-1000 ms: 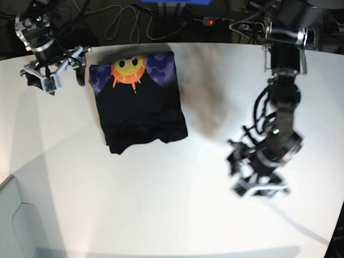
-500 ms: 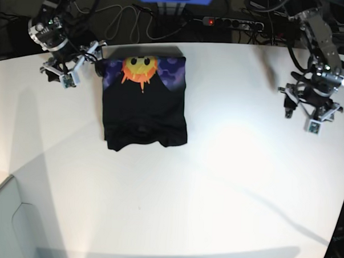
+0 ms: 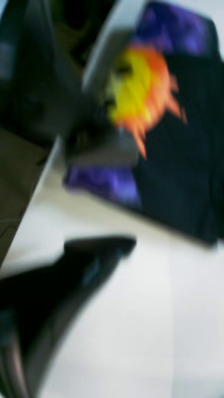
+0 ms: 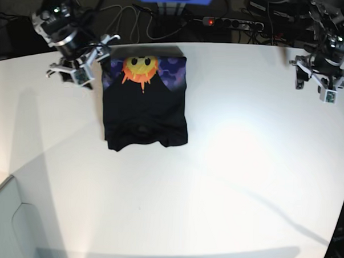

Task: Fold the T-shirt properly
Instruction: 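Tuck the sun-print edge of the bundle with the right gripper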

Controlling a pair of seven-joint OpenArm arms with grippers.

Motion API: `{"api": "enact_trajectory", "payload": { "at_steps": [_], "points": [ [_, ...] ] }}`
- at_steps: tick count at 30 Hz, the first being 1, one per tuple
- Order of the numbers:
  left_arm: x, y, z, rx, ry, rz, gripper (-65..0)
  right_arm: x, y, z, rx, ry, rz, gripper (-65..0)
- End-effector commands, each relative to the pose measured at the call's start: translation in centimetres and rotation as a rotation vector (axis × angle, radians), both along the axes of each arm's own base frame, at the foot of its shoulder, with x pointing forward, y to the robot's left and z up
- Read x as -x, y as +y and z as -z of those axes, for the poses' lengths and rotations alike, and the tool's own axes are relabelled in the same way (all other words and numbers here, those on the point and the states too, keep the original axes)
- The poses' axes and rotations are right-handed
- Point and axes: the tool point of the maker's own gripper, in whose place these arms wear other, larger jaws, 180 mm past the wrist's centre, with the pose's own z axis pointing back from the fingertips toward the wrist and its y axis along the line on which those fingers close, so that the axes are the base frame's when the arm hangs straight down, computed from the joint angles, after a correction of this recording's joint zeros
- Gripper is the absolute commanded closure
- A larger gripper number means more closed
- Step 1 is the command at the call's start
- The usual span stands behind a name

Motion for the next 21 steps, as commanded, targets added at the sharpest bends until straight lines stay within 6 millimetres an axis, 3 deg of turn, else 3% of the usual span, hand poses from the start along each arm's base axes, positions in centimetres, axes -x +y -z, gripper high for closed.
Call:
{"api": "enact_trajectory", "payload": {
  "at_steps": [1, 3, 4, 10, 17, 21],
  "points": [
    [0.0, 0.3, -0.8, -0.018, -0.017, 0.009, -40.1, -0.4, 1.4, -1.1, -0.040, -0.044, -0.034, -17.1],
    [0.7, 0.1, -0.2, -0.010, 0.005, 0.005, -40.1, 0.0, 3.6, -1.1, -0.078, -0.037, -0.090, -1.7],
    [1.0, 0.0, 0.1, -0.001, 0.009, 0.000, -40.1, 0.1, 4.5, -1.1, -0.090, -0.037, -0.115, 0.0],
    [1.8, -0.6, 0.9, 0.023, 0.027, -0.015, -40.1, -0.5, 10.1, -1.4, -0.182, -0.053, -0.260, -0.2],
    [2.9, -1.4, 1.7, 0.047, 0.048, -0.029, -40.1, -1.2, 11.9, 3.3, -0.227, 0.049, -0.298, -0.2],
    [2.9, -1.3, 1.7, 0.043, 0.051, -0.029, -40.1, -0.2, 12.3, 5.8, -0.304, 0.090, -0.285, -0.2]
  ]
}}
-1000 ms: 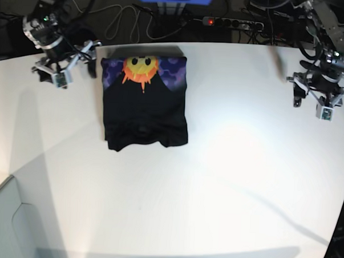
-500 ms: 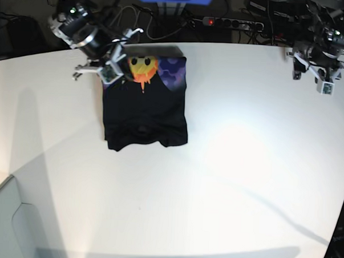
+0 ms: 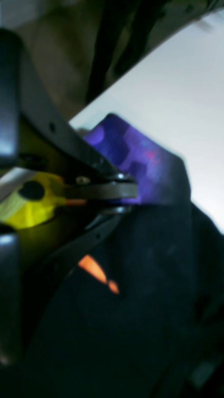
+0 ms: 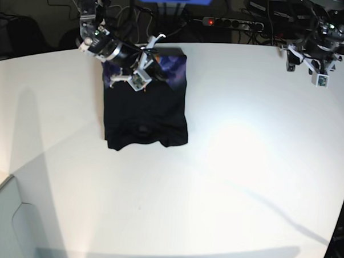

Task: Fold the T-shirt properly
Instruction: 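Tuck the sun-print edge of the bundle with the right gripper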

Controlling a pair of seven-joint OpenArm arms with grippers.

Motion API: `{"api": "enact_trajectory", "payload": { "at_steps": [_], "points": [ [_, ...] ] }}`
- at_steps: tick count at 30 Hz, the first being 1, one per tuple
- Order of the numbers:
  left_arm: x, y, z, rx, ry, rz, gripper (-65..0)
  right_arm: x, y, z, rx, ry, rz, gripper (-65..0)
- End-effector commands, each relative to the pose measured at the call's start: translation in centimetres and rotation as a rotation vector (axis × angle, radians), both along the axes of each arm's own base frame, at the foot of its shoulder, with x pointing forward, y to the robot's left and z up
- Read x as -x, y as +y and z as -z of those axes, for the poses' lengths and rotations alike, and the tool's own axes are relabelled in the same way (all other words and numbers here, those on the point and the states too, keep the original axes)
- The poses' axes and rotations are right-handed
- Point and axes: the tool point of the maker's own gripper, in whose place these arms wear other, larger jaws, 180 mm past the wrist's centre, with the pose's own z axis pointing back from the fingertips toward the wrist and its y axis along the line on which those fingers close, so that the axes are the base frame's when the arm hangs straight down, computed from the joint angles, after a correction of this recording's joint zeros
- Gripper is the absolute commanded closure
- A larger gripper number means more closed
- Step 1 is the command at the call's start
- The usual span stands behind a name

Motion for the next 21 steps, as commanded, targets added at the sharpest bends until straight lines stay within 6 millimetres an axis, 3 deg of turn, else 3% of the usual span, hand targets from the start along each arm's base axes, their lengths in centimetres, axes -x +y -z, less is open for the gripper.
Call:
{"api": "enact_trajectory", "payload": {
  "at_steps": [1, 3, 6, 12, 15, 19, 21],
  "points": [
    [-0.6, 0.3, -0.9, -0.018, -0.031, 0.009, -40.1, 0.1, 0.0, 0.3, -0.010, 0.007, 0.010, -0.2],
    [-0.4, 0.3, -0.9, -0.017, -0.026, 0.009, -40.1, 0.5, 0.1, 1.1, -0.023, 0.030, 0.016, -0.2],
    [-0.3, 0.2, -0.9, -0.013, -0.026, 0.010, -40.1, 0.5, -0.5, 0.3, -0.027, -0.003, 0.019, -0.2],
    [-0.3, 0.2, -0.9, -0.013, -0.026, 0.010, -40.1, -0.1, -1.1, -5.8, -0.015, -0.184, 0.004, -0.2],
    [-0.3, 0.3, -0.8, -0.016, -0.024, 0.009, -40.1, 0.1, -2.1, -7.9, 0.008, -0.240, 0.017, -0.2],
    [-0.3, 0.2, -0.9, -0.014, -0.026, 0.010, -40.1, -0.4, -5.2, -7.8, 0.067, -0.246, 0.094, -0.2],
    [-0.3, 0.2, -0.8, -0.013, -0.025, 0.010, -40.1, -0.5, -6.8, -6.6, 0.093, -0.215, 0.133, -0.2]
  ]
}}
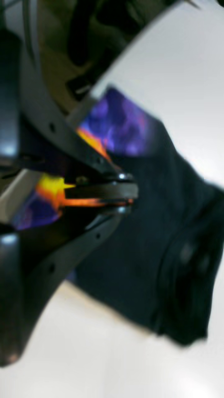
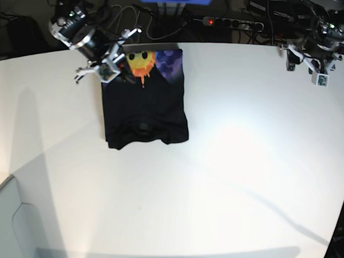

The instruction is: Fold the T-shirt properly

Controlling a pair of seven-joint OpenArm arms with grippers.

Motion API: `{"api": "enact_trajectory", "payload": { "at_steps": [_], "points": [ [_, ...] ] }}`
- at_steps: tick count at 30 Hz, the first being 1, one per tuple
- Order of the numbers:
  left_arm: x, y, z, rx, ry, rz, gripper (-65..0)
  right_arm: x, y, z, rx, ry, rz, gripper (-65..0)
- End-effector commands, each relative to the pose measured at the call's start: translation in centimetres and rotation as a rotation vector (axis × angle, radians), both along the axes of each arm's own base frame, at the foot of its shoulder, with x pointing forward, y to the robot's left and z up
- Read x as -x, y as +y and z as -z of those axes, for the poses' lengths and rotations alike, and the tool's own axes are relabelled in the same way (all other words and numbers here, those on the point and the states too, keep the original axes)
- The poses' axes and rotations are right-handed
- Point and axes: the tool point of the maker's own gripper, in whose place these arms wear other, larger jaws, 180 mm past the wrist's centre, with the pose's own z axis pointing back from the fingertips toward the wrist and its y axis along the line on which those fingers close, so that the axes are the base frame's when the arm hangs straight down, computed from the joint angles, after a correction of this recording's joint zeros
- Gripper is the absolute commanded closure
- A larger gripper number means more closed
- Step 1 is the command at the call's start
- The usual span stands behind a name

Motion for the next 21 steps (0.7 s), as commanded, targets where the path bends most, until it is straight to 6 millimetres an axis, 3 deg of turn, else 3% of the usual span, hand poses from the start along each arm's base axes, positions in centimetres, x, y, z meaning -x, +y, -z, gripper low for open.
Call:
{"api": "enact_trajectory", "payload": {
  "at_steps": [1, 6, 8, 16, 18, 21],
  "points": [
    [-0.3, 0.2, -0.8, -0.015, -0.024, 0.009, -40.1, -0.1, -0.5, 0.0, -0.015, -0.004, 0.017, -0.2],
    [-0.2, 0.3, -0.8, -0.017, -0.023, 0.009, -40.1, 0.1, -2.6, 4.8, -0.015, 0.115, 0.079, -0.2],
    [-0.2, 0.3, -0.8, -0.017, -0.023, 0.009, -40.1, 0.1, -3.3, 5.3, -0.020, 0.126, 0.101, -0.2],
    [1.6, 1.6, -1.0, -0.030, -0.009, -0.056, -39.9, 0.2, -3.8, -0.2, -0.053, -0.047, 0.139, -0.2],
    [2.4, 2.6, -1.5, -0.046, -0.018, -0.091, -35.4, 0.9, -3.9, -1.1, -0.048, -0.057, 0.158, -0.2],
    [3.3, 2.5, -2.1, -0.066, -0.018, -0.044, -22.1, 2.9, -4.6, -1.3, -0.035, -0.025, 0.212, -0.2]
  ]
}}
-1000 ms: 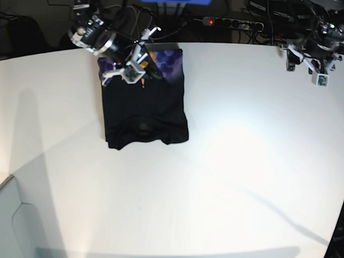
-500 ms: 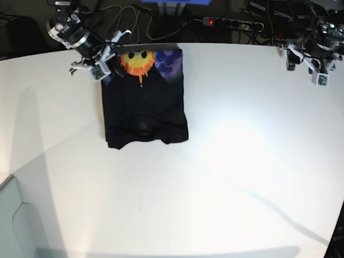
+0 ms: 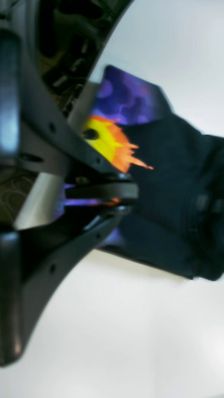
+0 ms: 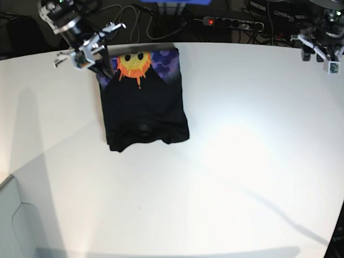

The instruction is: Fold the T-shirt properly

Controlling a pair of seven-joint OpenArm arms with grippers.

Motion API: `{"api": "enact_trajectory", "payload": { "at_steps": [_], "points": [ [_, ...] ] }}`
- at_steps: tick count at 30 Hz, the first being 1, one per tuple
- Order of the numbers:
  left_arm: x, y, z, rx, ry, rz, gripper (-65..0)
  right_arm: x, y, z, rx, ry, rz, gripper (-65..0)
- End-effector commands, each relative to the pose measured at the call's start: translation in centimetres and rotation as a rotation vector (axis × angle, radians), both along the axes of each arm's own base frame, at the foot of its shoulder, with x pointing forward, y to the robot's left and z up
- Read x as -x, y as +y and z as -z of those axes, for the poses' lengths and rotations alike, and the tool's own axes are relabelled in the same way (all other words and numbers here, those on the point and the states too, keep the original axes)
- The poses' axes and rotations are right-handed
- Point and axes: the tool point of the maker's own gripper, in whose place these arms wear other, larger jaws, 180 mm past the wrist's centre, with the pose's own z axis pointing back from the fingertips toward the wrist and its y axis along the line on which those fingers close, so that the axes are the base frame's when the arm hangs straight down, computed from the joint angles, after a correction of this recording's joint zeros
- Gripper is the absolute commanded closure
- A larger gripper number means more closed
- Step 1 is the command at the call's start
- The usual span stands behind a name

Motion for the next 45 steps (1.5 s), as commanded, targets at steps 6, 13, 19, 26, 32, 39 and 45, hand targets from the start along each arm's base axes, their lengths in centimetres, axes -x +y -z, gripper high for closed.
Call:
{"api": "enact_trajectory", "payload": {
  "at_steps": [6, 13, 19, 26, 32, 39, 45],
  "points": [
    [4.9, 0.1, 0.1, -0.017, 0.104, 0.008, 0.0, 6.4, -3.2, 2.1, 0.025, 0.172, 0.154, -0.2],
    [10.3, -1.9, 5.6, 0.156, 0.226, -0.046, 0.0, 13.6, -4.4, 8.9, -0.022, 0.443, 0.218, -0.2],
    [13.7, -7.7, 14.5, 0.370, 0.333, -0.008, 0.0, 18.0, -6.0, 18.8, -0.126, 0.704, 0.282, -0.2],
    [16.4, -12.8, 22.4, 0.592, 0.324, -0.186, 0.0, 18.1, -5.0, 24.2, -0.272, 0.762, 0.321, -0.2],
    [15.7, -13.1, 26.4, 0.507, 0.395, -0.229, 0.0, 17.2, -3.1, 25.3, -0.278, 0.738, 0.305, -0.2],
    [16.2, -15.4, 27.9, 0.444, 0.496, -0.140, 0.0, 18.2, -6.5, 28.0, 0.083, 0.741, 0.485, -0.2],
    [16.3, -17.5, 28.1, 0.465, 0.518, -0.075, 0.0, 19.9, -7.6, 29.6, 0.402, 0.768, 0.524, -0.2]
  ]
}}
